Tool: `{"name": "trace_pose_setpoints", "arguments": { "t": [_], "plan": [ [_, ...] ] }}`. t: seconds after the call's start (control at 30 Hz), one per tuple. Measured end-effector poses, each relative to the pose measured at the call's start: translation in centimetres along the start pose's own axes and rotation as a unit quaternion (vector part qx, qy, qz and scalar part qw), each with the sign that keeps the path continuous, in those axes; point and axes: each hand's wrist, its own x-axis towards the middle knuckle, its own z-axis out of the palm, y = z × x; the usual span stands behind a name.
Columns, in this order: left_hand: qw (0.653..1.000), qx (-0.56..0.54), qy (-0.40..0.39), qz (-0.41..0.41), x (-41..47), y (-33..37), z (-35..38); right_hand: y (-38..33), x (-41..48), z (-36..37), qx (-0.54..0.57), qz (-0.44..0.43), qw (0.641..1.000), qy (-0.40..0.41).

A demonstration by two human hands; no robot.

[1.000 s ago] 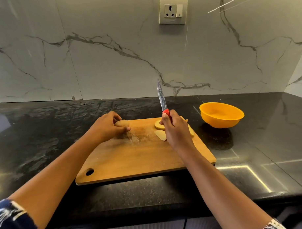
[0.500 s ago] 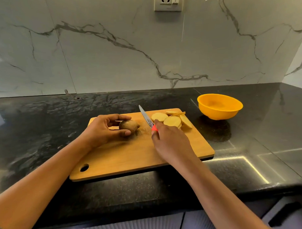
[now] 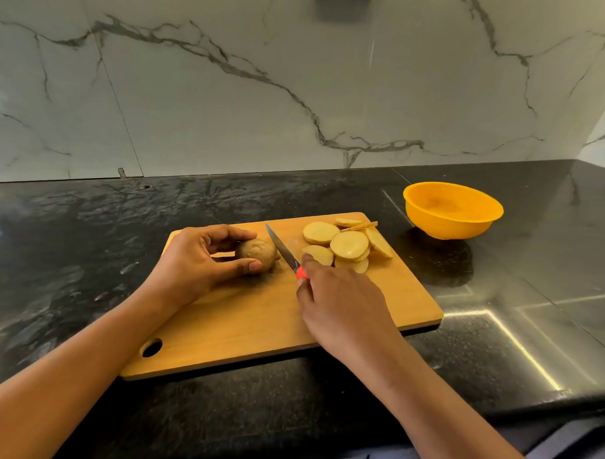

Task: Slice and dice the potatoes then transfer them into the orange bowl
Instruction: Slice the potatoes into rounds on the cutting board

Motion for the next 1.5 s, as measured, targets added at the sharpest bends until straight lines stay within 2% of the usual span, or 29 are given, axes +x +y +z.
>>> {"name": "trace_pose_setpoints", "arguments": {
  "t": [0.27,0.67,1.0,1.17,1.4,1.5],
  "plan": [
    [0.999,0.037,0.011,0.001,-0.2,0.1,-0.1,-0.8,0.5,-0.4,-0.002,-0.002,1.0,-0.025],
    [1.0,0.02,0.011,-0.008,-0.1,0.3,0.1,-1.5,0.7,-1.2,-0.057,-0.005,0.997,-0.056],
    [1.0,-0.002,0.002,-0.028,-0.1,0.2,-0.2,-2.2,0.4,-1.6,-0.067,-0.009,0.99,-0.121],
    [0.999,-0.013,-0.007,-0.036,-0.1,0.2,-0.4,-2.1,-1.3,-2.3,-0.092,-0.016,0.988,-0.12],
    [0.996,-0.062,-0.027,-0.057,0.0,0.3,-0.7,-0.2,0.2,-2.1,-0.07,0.08,0.991,-0.08],
    [0.996,-0.063,-0.028,-0.061,0.0,0.2,-0.7,0.1,0.5,-2.2,-0.055,0.083,0.993,-0.06]
  ]
}}
